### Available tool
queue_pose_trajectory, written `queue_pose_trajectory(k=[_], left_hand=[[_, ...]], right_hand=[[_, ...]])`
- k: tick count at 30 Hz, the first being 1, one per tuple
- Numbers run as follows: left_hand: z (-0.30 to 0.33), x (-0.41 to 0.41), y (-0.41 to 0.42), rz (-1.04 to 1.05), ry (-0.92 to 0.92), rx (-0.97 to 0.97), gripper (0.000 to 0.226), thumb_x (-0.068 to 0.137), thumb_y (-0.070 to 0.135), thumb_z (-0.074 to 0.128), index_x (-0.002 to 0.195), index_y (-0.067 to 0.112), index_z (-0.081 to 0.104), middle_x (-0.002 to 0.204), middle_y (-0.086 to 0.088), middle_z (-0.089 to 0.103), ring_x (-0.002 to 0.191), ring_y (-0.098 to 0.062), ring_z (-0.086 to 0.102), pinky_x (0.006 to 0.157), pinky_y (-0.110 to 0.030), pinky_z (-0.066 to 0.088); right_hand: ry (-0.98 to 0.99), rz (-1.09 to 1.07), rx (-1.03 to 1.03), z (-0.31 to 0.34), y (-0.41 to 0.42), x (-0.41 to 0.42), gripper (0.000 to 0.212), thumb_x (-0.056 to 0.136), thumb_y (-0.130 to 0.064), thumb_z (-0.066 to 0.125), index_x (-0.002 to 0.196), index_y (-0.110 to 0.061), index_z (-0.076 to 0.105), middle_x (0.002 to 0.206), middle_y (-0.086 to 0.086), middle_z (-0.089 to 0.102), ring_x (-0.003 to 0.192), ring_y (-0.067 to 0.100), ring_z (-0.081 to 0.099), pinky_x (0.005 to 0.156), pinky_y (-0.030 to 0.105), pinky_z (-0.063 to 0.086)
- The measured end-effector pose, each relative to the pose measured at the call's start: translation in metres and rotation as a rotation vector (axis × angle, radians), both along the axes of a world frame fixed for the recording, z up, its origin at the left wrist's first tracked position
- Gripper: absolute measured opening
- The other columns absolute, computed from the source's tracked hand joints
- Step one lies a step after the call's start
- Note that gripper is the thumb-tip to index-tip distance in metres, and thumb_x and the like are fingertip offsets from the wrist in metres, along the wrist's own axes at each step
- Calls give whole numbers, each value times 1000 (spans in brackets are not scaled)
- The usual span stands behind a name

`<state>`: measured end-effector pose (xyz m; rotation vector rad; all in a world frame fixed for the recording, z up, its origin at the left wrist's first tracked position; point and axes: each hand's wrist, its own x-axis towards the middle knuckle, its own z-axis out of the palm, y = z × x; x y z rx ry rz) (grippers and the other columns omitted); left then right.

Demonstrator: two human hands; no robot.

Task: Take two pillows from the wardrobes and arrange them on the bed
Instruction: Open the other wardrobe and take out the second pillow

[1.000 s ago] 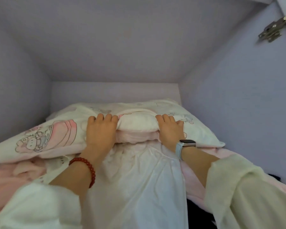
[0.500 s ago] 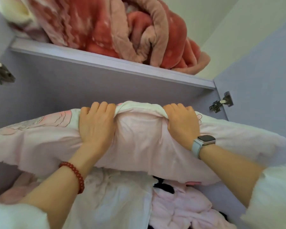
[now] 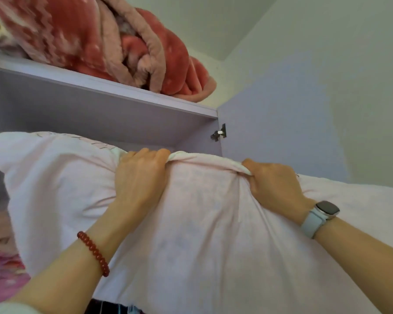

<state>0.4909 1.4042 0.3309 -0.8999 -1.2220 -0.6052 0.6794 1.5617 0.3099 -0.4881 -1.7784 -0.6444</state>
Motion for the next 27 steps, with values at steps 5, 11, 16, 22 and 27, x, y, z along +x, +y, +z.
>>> queue_pose_trajectory(k=[5,11,16,22,27], left_hand=[[-93,65,28,-229,-118,-240,10,58,4,51,59,11,58,49,-12,59,43,-30,52,42,-28,32],[-210,156,71,-522,-220,-670,15,73,12,50,75,10,66,64,-14,67,57,-33,63,46,-33,40],[-291,259,116,-715,-230,-1040,22,93,30,39,101,19,57,101,-12,68,92,-35,61,68,-38,44],[-358,412,148,-968,-79,-1300,31,94,40,37,95,16,57,103,-8,67,94,-33,59,66,-34,36],[-415,506,168,-1137,-30,-1386,25,95,30,37,86,13,53,93,-6,66,85,-31,59,61,-34,35]], right_hand=[[-102,-125,-212,-101,-7,96,16,82,-16,50,94,-20,58,79,7,71,75,33,65,55,33,35],[-143,-324,-540,-225,-26,220,20,84,-19,48,99,-23,60,85,9,69,83,33,63,60,32,34],[13,-605,-730,-307,-56,326,15,81,-14,55,92,-16,65,85,13,71,87,34,61,73,38,38],[248,-1186,-1014,-386,-88,439,25,87,-25,49,109,-27,61,127,10,53,127,34,32,102,65,17],[679,-1232,-1254,-428,-95,497,31,94,-18,37,119,-28,53,139,20,28,134,46,5,97,64,32]])
